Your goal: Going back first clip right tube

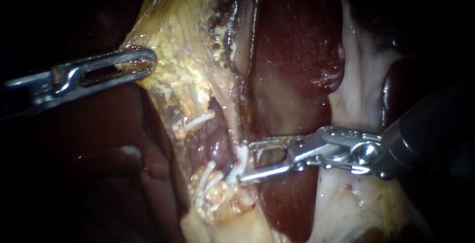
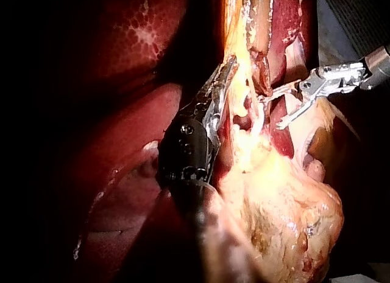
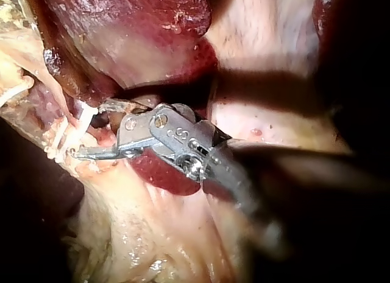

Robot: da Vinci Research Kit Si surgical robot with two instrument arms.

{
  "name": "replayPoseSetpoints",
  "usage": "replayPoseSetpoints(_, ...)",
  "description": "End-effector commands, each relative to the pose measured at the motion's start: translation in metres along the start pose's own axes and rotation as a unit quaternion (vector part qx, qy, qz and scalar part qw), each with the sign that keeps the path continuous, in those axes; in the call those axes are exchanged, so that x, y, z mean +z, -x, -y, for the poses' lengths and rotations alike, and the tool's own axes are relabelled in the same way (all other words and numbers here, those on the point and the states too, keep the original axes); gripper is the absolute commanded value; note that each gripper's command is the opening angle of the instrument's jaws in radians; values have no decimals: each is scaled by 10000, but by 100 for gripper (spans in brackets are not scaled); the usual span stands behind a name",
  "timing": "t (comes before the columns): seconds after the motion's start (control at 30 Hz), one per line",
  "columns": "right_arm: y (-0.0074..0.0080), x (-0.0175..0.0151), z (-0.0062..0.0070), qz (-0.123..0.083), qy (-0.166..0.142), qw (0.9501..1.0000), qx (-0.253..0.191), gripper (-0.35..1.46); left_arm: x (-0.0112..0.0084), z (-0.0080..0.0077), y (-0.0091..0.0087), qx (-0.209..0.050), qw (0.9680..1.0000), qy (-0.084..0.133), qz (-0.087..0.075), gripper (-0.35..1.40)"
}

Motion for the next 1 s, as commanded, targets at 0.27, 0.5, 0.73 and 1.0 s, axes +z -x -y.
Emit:
replayPoseSetpoints(0.27,27,46,0,53,-116,9998,-134,60,0,0,-1,0,10000,3,2,-35)
replayPoseSetpoints(0.5,31,54,1,36,-232,9997,-66,60,1,0,-1,1,10000,5,3,-35)
replayPoseSetpoints(0.73,35,75,4,-17,-483,9988,28,60,2,1,-3,4,10000,11,11,-35)
replayPoseSetpoints(1.0,35,80,-7,-83,-362,9992,-153,60,2,1,-3,4,10000,10,11,-35)
